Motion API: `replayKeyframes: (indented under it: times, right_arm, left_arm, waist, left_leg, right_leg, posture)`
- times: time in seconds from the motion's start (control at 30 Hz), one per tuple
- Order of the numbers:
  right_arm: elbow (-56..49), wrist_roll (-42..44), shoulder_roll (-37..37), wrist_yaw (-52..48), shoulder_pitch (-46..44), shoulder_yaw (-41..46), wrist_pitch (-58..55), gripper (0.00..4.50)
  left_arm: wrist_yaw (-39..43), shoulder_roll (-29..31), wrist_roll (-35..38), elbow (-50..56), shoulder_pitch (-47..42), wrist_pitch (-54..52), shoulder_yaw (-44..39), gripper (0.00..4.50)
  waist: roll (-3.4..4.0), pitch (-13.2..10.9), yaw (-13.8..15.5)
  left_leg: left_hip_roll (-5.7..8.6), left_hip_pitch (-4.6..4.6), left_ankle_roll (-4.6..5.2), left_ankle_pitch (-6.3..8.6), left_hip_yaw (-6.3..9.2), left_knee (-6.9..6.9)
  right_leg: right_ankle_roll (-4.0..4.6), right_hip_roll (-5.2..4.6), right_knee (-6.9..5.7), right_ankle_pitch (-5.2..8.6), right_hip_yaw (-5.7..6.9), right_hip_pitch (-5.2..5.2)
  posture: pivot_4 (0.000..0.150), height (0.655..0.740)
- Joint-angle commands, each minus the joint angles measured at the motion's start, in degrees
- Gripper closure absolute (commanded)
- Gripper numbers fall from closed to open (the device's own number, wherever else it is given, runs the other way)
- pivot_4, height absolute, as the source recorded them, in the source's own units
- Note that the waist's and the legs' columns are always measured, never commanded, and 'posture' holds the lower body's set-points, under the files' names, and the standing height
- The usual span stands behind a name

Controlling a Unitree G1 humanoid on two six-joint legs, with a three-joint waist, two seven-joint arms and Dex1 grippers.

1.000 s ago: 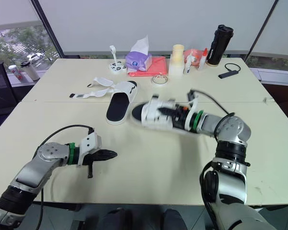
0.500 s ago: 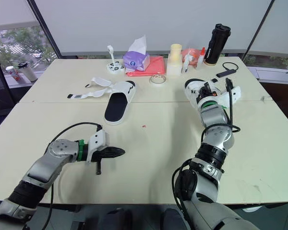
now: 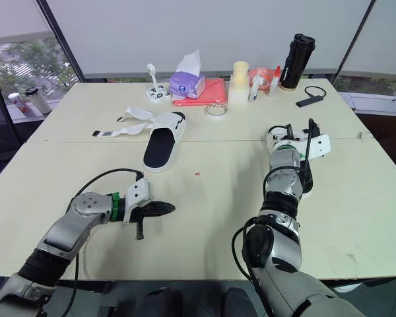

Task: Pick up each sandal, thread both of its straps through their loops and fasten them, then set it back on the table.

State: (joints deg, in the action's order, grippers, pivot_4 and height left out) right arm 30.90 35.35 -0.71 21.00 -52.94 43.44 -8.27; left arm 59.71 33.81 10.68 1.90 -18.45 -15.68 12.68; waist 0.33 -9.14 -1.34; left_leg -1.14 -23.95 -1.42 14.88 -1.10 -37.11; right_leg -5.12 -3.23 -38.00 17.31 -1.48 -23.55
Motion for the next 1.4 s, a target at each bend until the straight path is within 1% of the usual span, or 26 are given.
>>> replayKeyframes:
  times: [0.03, 0.13, 0.17, 0.2, 0.3, 0.43, 0.47, 0.53, 0.6, 0.7, 0.77, 0.8, 0.87, 0.9, 0.93, 1.07, 1.13, 1.27, 1.4]
  right_arm:
    - [-2.31, 1.38, 0.0, -0.6, 0.48, -1.99, 0.13, 2.13]
    - [-4.58, 1.93, -0.02, -0.09, 2.17, -2.97, -0.8, 0.55]
    - [-5.73, 2.17, -0.03, 0.28, 2.87, -3.3, -1.29, 0.13]
    - [-6.85, 2.45, 0.04, 0.68, 3.5, -3.62, -1.72, 0.05]
    - [-11.18, 3.15, 0.32, 2.51, 5.83, -4.85, -4.26, 0.05]
    - [-25.6, 7.48, 1.32, 3.89, 13.8, -9.16, -15.58, 0.05]
    - [-29.9, 8.94, 1.62, 4.37, 16.63, -10.68, -18.92, 0.05]
    - [-39.42, 15.5, 1.77, 3.11, 24.06, -14.55, -28.5, 0.05]
    - [-47.27, 20.15, -2.84, -2.95, 31.02, -21.13, -38.86, 0.05]
    - [-53.07, 26.17, -8.35, -8.79, 35.84, -25.48, -46.87, 0.0]
    - [-56.47, 25.01, -14.36, -15.5, 37.96, -29.45, -48.78, 0.0]
    - [-57.89, 22.64, -17.66, -19.26, 38.71, -31.81, -48.27, 0.0]
    - [-59.38, 18.83, -22.7, -25.78, 38.72, -35.91, -46.28, 0.0]
    - [-59.61, 17.77, -23.97, -27.78, 38.44, -37.28, -45.39, 0.0]
    - [-59.93, 16.8, -24.8, -29.59, 37.88, -38.48, -44.42, 0.0]
    - [-61.67, 10.79, -27.14, -35.89, 35.73, -43.29, -39.46, 0.0]
    - [-61.48, 6.73, -27.57, -37.42, 34.6, -45.38, -36.53, 0.0]
    - [-61.78, 0.45, -28.51, -40.43, 32.78, -48.45, -32.26, 0.0]
    - [-62.27, -3.28, -28.35, -41.42, 32.26, -49.23, -30.42, 0.0]
  left_arm:
    - [-0.11, 0.51, 0.02, 1.75, 0.34, 0.67, -0.63, 4.5]
    - [-0.13, 0.6, 0.26, 2.12, 0.35, 0.28, -0.84, 4.5]
    - [-0.19, 0.55, 0.45, 2.29, 0.28, 0.03, -0.99, 4.5]
    - [-0.27, 0.51, 0.68, 2.48, 0.26, -0.19, -1.21, 4.5]
    - [-0.62, 0.26, 1.87, 3.41, 0.42, -1.64, -2.13, 4.5]
    - [-2.56, 0.03, 5.01, 6.62, 1.42, -5.79, -5.09, 4.5]
    - [-3.12, 0.16, 5.88, 7.74, 1.7, -6.94, -6.1, 4.5]
    - [-5.82, 0.4, 5.65, 10.12, 1.85, -7.57, -8.2, 4.5]
    - [-8.37, 0.55, 5.04, 12.05, 1.04, -8.19, -9.54, 4.5]
    - [-9.5, 1.19, 4.94, 12.35, -0.43, -8.66, -10.34, 3.65]
    - [-10.73, 1.9, 2.45, 10.58, -2.05, -6.94, -9.7, 2.69]
    - [-11.93, 2.34, -0.37, 9.17, -3.15, -4.82, -8.57, 2.16]
    - [-17.44, 2.98, -9.81, 3.82, -6.65, 2.1, -5.12, 1.1]
    - [-19.51, 3.12, -13.0, 1.44, -8.01, 4.76, -4.0, 0.63]
    - [-21.5, 3.03, -16.04, -1.77, -10.2, 7.57, -2.76, 0.06]
    - [-33.18, 2.37, -30.07, -18.28, -21.3, 18.35, 3.27, 0.02]
    - [-38.34, 1.0, -34.53, -26.46, -26.34, 21.65, 5.54, 0.02]
    - [-46.05, -3.05, -40.78, -43.4, -35.19, 25.74, 9.71, 0.02]
    - [-51.23, -5.75, -44.42, -55.49, -40.69, 28.76, 12.32, 0.02]
  waist:
    - [0.0, 0.0, -0.01]
    - [0.0, 0.0, 0.02]
    - [0.0, 0.0, 0.05]
    - [-0.01, 0.01, 0.11]
    - [-0.01, 0.01, 0.23]
    - [-0.02, 0.01, 0.2]
    - [-0.02, 0.01, 0.18]
    - [-0.03, 0.02, 0.18]
    - [-0.04, 0.02, 0.2]
    - [-0.11, 0.01, 0.02]
    - [-0.14, -0.01, -0.03]
    - [-0.14, -0.02, 0.13]
    - [-0.27, -0.06, 0.45]
    - [-0.33, -0.07, 0.57]
    - [-0.45, -0.12, 0.6]
    - [-0.85, -0.36, 0.69]
    - [-0.97, -0.44, 0.72]
    - [-1.03, -0.47, 0.81]
    - [-1.09, -0.5, 0.7]
  left_leg:
    - [-0.02, 0.02, 0.0, 0.0, 0.0, 0.0]
    - [-0.06, 0.02, 0.0, 0.0, -0.01, 0.0]
    - [-0.06, 0.02, 0.0, 0.0, -0.01, 0.0]
    - [-0.07, 0.02, 0.0, 0.0, -0.01, 0.0]
    - [-0.07, 0.02, 0.0, 0.0, 0.0, 0.0]
    - [-0.14, 0.02, 0.01, 0.01, 0.01, 0.0]
    - [-0.15, 0.02, 0.01, 0.01, 0.02, 0.0]
    - [-0.18, 0.02, 0.01, 0.01, 0.02, 0.01]
    - [-0.25, 0.02, 0.02, 0.01, 0.05, 0.0]
    - [-0.26, 0.15, 0.03, 0.02, 0.01, -0.03]
    - [-0.4, 0.42, 0.04, 0.03, -0.05, -0.02]
    - [-0.42, 0.46, 0.04, 0.03, -0.05, -0.02]
    - [-0.42, 0.46, 0.05, 0.03, -0.02, -0.02]
    - [-0.37, 0.46, 0.05, 0.03, -0.02, -0.02]
    - [-0.34, 0.46, 0.05, 0.03, -0.03, -0.03]
    - [-0.33, 0.43, 0.05, 0.03, -0.04, -0.04]
    - [-0.33, 0.38, 0.06, 0.04, -0.04, -0.04]
    - [-0.3, 0.27, 0.1, 0.06, -0.07, -0.06]
    - [-0.29, -0.03, 0.1, 0.06, -0.11, -0.16]
  right_leg:
    - [0.0, 0.01, -0.01, 0.0, -0.01, 0.0]
    - [0.0, 0.02, -0.02, 0.0, -0.01, 0.0]
    - [0.0, 0.02, -0.03, 0.0, -0.01, 0.0]
    - [0.0, 0.02, -0.03, 0.0, -0.01, 0.0]
    - [0.0, 0.02, -0.03, 0.0, -0.01, 0.01]
    - [0.0, 0.03, -0.05, 0.0, -0.02, 0.0]
    - [0.0, 0.03, -0.07, 0.0, -0.02, 0.0]
    - [0.0, 0.04, -0.06, 0.0, -0.02, 0.0]
    - [0.0, 0.04, -0.04, 0.0, -0.05, 0.01]
    - [0.0, 0.16, -0.01, 0.0, -0.05, 0.11]
    - [0.01, 0.36, 0.0, 0.0, -0.14, 0.32]
    - [0.02, 0.42, 0.0, 0.0, -0.15, 0.34]
    - [0.02, 0.54, 0.01, 0.01, -0.16, 0.35]
    - [0.02, 0.58, 0.03, 0.01, -0.16, 0.36]
    - [0.02, 0.62, 0.03, 0.01, -0.16, 0.36]
    - [0.01, 0.67, 0.02, 0.01, -0.12, 0.33]
    - [0.01, 0.66, 0.03, 0.01, -0.12, 0.29]
    - [-0.01, 0.62, 0.08, 0.01, -0.11, 0.21]
    - [-0.02, 0.62, 0.04, 0.0, -0.02, -0.02]
  posture:
    - [0.15, 0.74]
    - [0.15, 0.74]
    - [0.15, 0.74]
    - [0.15, 0.74]
    - [0.15, 0.74]
    - [0.15, 0.74]
    - [0.15, 0.74]
    - [0.15, 0.74]
    - [0.15, 0.74]
    - [0.15, 0.74]
    - [0.15, 0.74]
    - [0.15, 0.74]
    - [0.15, 0.74]
    - [0.15, 0.74]
    - [0.15, 0.74]
    - [0.15, 0.74]
    - [0.15, 0.74]
    - [0.15, 0.74]
    - [0.15, 0.74]
